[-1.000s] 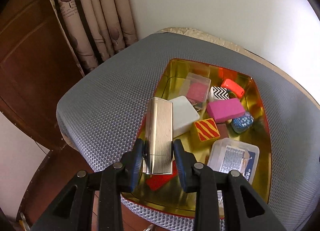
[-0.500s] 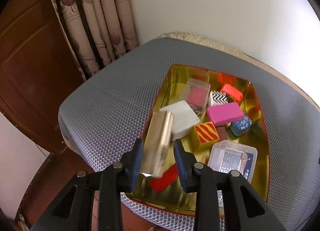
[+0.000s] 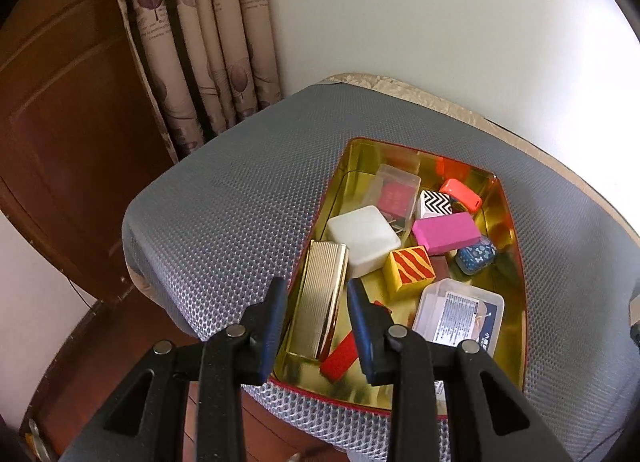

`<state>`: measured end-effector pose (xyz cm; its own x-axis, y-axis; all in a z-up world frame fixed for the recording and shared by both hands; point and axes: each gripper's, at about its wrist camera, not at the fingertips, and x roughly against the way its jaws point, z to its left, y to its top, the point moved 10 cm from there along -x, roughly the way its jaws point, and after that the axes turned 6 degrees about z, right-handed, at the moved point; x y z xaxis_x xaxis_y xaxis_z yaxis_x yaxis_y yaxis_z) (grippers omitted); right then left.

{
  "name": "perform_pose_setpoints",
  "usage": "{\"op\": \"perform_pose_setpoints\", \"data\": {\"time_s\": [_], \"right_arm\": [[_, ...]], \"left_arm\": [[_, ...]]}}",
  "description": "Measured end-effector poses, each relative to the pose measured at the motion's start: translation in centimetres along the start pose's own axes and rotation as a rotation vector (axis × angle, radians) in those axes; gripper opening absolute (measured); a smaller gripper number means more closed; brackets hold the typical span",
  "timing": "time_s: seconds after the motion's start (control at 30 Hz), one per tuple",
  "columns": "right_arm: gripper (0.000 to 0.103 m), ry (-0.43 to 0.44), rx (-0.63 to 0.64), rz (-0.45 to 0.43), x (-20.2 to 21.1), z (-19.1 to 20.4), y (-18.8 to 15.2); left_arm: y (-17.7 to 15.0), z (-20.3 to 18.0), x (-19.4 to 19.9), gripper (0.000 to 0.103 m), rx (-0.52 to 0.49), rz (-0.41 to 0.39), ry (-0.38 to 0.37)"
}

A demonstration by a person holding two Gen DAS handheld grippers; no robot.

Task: Organize rigid objects

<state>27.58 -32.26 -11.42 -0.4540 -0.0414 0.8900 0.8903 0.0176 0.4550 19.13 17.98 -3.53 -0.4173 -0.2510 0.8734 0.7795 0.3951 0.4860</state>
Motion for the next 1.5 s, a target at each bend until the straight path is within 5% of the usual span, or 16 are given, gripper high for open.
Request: {"op": "perform_pose_setpoints", "data": {"time_s": [0.27,0.3,0.33,0.37,0.4,0.67,0.7,0.73,0.8,0.9,1.0,1.2,1.5], "right_arm": [[0.037,0.050,-0.047,-0.048,3.2,-0.9,-0.8],[0.056,0.057,-0.062,-0.072,3.8,-1.2,-0.3],[0.085,0.080,-0.081,-0.096,4.6,-1.5,0.2],[0.100,0.096,-0.095,-0.110,5.3,-1.6,1.0],[0.103,0.097,-0.094,-0.118,5.7,-1.4,1.3],[0.099,-0.063,0.017,-0.020,2.0,-0.5,3.2],[0.081,-0.058,0.014,0.004,1.2,-0.6,3.1],[0.045,-0.050,0.009,0.028,0.5,-0.6,3.0],[0.041,-0.042,-0.007,0.083,-0.7,-1.2,2.7],[0.041,0.008,0.020,0.043,1.3,0.6,2.9],[0.041,0.168,0.076,-0.022,5.3,5.6,3.8],[0.041,0.414,0.294,-0.080,11.3,22.2,6.1],[0.042,0.531,0.441,0.008,8.3,39.8,4.1]], "left_arm": [[-0.7,0.0,0.3,0.032,0.008,0.019,-0.005],[-0.8,0.0,0.2,0.032,0.007,0.026,-0.008],[-0.9,-0.1,0.2,0.032,0.007,0.034,-0.016],[-1.0,-0.2,0.3,0.032,0.009,0.038,-0.024],[-1.1,-0.3,0.3,0.032,0.011,0.039,-0.029],[-1.4,-0.7,-0.2,0.032,-0.004,0.052,-0.018],[-1.4,-0.6,-0.2,0.032,-0.005,0.054,-0.016],[-1.4,-0.6,-0.1,0.032,-0.007,0.055,-0.013],[-1.4,-0.2,0.5,0.032,-0.002,0.052,-0.013],[-1.3,1.4,2.0,0.032,0.023,0.022,-0.004],[-1.5,3.7,2.9,0.034,0.049,0.012,0.022],[-2.2,6.5,2.7,0.035,0.097,0.013,0.066],[-2.9,7.3,0.9,0.037,0.087,0.039,0.091]]}}
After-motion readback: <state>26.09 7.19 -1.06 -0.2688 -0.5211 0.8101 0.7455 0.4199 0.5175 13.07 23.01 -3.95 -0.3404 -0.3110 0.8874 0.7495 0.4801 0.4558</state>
